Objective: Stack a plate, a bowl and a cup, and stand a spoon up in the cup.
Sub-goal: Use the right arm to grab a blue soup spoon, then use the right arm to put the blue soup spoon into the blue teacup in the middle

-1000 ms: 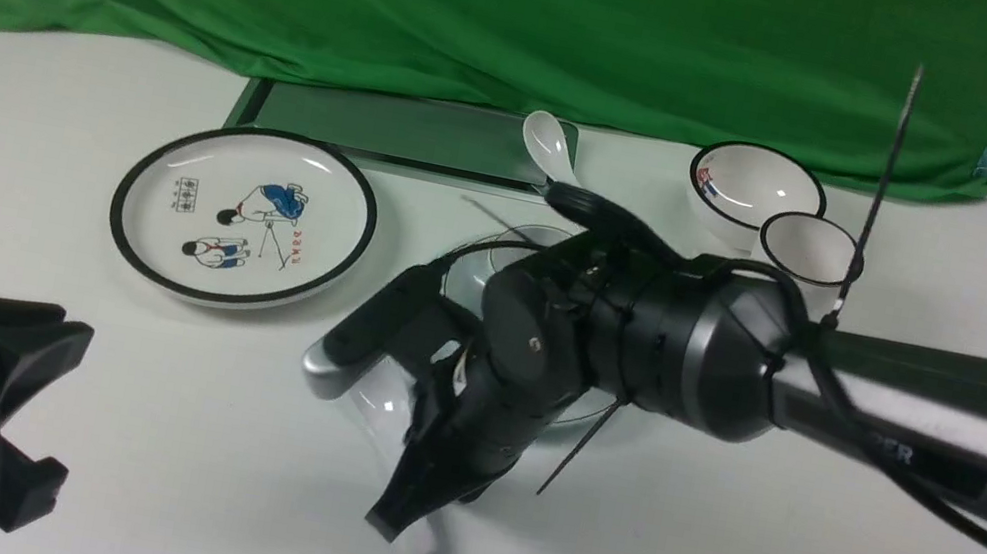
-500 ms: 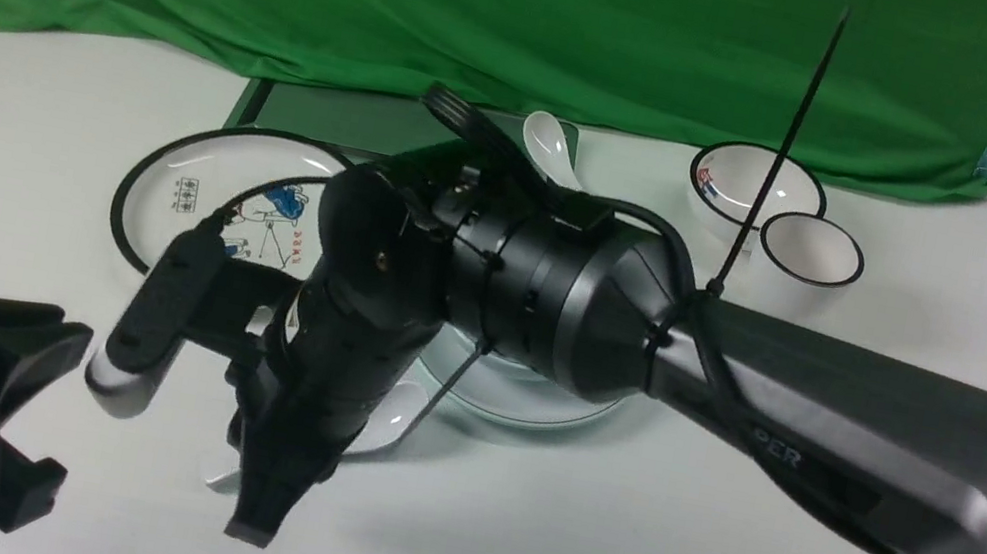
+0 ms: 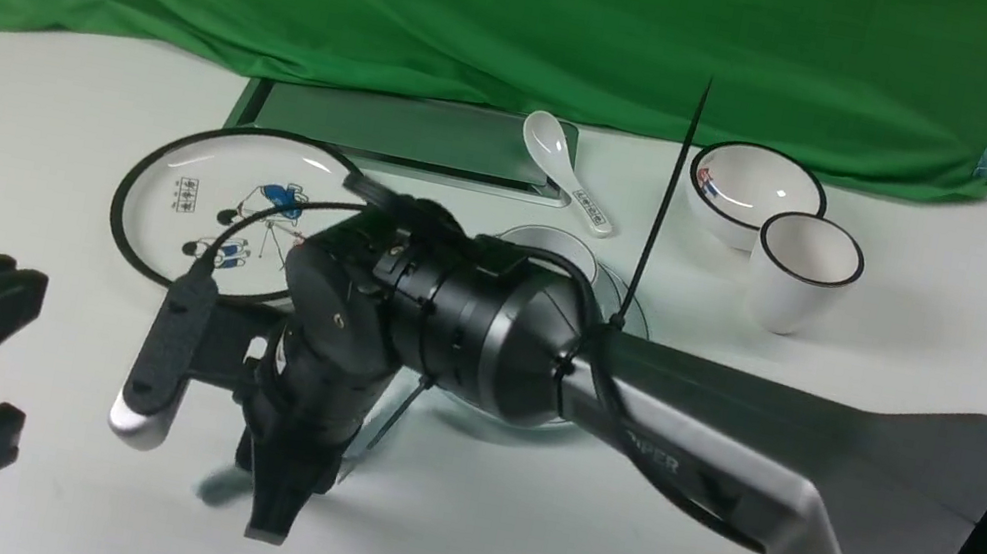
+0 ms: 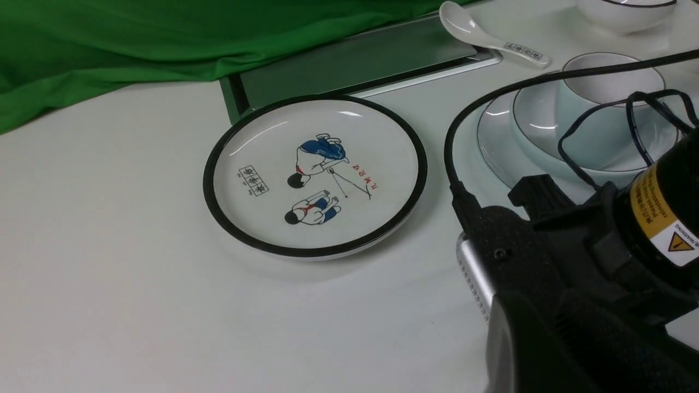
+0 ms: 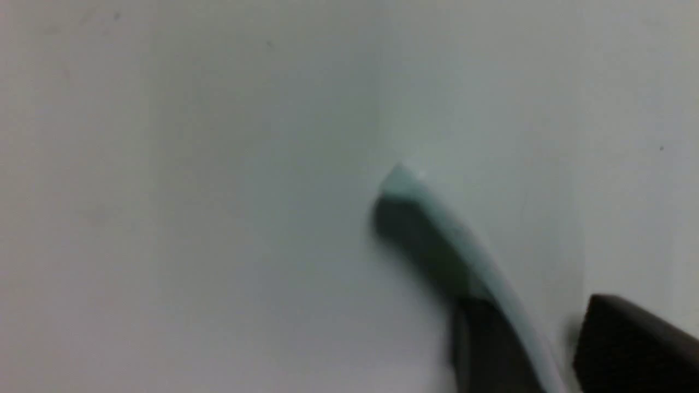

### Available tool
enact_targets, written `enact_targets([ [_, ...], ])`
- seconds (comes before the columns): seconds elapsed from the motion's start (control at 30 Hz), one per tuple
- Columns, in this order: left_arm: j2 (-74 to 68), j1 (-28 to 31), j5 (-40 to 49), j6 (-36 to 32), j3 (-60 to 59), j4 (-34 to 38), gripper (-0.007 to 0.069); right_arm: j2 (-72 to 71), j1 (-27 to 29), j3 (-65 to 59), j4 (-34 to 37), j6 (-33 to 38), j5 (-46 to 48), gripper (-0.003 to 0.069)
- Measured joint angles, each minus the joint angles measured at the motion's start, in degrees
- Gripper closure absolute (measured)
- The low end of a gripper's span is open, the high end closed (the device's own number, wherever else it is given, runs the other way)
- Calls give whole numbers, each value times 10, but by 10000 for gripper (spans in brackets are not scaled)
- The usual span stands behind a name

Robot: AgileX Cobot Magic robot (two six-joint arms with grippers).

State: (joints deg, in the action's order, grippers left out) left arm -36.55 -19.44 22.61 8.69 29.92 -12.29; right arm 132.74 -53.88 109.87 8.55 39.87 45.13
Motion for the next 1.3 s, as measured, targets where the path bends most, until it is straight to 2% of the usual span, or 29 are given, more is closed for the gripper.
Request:
enact_targets([
  [0.07,0,0,0,0,0,0,578,0,2,0,12,-5,-16,565],
  [0.1,0,0,1,0,0,0,578,0,3,1,22,-7,-20,587],
  [0.3,3,0,8,0,0,-15,575,-3,6,37,74,-51,-4,586],
  [0.33,5,0,11,0,0,-18,573,-19,17,46,112,-58,7,586],
  [0.37,6,0,12,0,0,-18,572,-22,17,47,116,-58,7,586],
  [0.47,17,0,13,2,0,-21,571,-77,77,54,214,-60,-10,586],
  [0.53,19,0,13,2,0,-22,571,-89,99,56,234,-60,-16,586],
  [0.6,23,0,13,2,0,-22,571,-103,158,60,259,-59,-31,586],
  [0.67,24,0,10,2,0,-22,571,-100,186,60,263,-55,-38,586],
  [0.83,24,0,5,2,0,-26,570,-83,214,58,267,-51,-45,586],
  [1.2,24,0,5,2,0,-29,568,-77,227,-25,267,-54,-114,583],
  [1.27,24,0,5,2,0,-29,568,-77,227,-27,264,-54,-116,574],
  [1.3,26,0,7,2,0,-30,568,-78,227,-29,257,-54,-116,544],
])
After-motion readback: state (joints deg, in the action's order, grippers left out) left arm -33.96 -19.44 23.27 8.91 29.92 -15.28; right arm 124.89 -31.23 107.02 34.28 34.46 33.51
